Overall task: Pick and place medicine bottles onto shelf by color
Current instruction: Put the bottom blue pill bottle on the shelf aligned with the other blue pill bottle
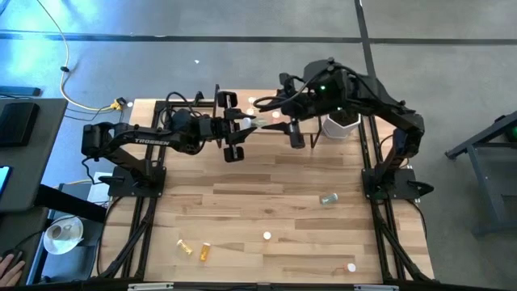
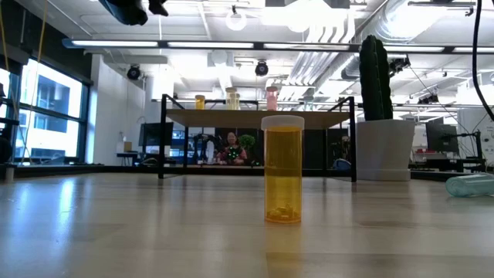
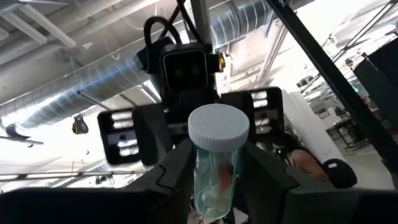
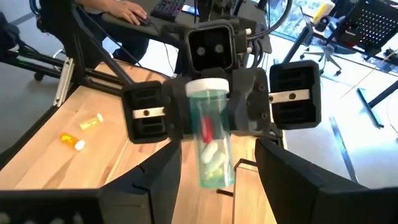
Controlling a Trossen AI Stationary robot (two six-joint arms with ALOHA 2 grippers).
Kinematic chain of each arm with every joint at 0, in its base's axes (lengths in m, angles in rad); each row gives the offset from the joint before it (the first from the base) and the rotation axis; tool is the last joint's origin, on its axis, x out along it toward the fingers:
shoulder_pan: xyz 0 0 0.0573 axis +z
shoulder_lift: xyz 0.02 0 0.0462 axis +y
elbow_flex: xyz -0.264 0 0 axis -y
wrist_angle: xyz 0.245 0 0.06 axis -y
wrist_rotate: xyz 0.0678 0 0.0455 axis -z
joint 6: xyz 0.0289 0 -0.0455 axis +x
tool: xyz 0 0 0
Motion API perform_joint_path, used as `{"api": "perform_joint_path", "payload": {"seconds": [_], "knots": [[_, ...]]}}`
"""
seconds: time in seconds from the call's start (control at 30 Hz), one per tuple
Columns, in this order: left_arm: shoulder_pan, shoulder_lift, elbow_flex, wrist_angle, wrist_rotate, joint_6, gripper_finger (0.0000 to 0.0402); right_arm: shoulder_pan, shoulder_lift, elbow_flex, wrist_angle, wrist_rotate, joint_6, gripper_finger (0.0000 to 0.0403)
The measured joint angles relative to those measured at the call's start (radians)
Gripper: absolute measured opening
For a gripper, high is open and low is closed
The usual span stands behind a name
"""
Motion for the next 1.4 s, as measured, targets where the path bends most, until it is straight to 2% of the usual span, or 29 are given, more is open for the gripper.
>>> {"api": "perform_joint_path", "payload": {"seconds": [0.13,0.47,0.67,1.07,1.23,1.4], "knots": [[0.0,0.0,0.0,-0.06,-0.001,0.0,0.0106,0.0,-0.019,0.0,-0.06,-0.001,0.004,0.0195],[-0.004,0.0,0.0,-0.283,-0.005,-0.032,0.0106,0.0,-0.038,-0.004,-0.364,0.014,0.095,0.0195],[-0.015,0.0,0.0,-0.452,-0.01,-0.017,0.0106,0.022,-0.089,-0.189,-0.373,0.045,0.124,0.0195],[-0.064,0.0,0.0,-0.72,-0.164,-0.033,0.0106,0.091,-0.386,-0.842,0.061,0.122,0.258,0.0194],[-0.085,-0.001,0.0,-0.853,-0.207,-0.086,0.0106,0.112,-0.458,-1.022,0.218,0.122,0.26,0.0194],[-0.118,-0.001,0.0,-0.983,-0.272,-0.127,0.0106,0.137,-0.467,-1.134,0.345,0.122,0.296,0.0194]]}}
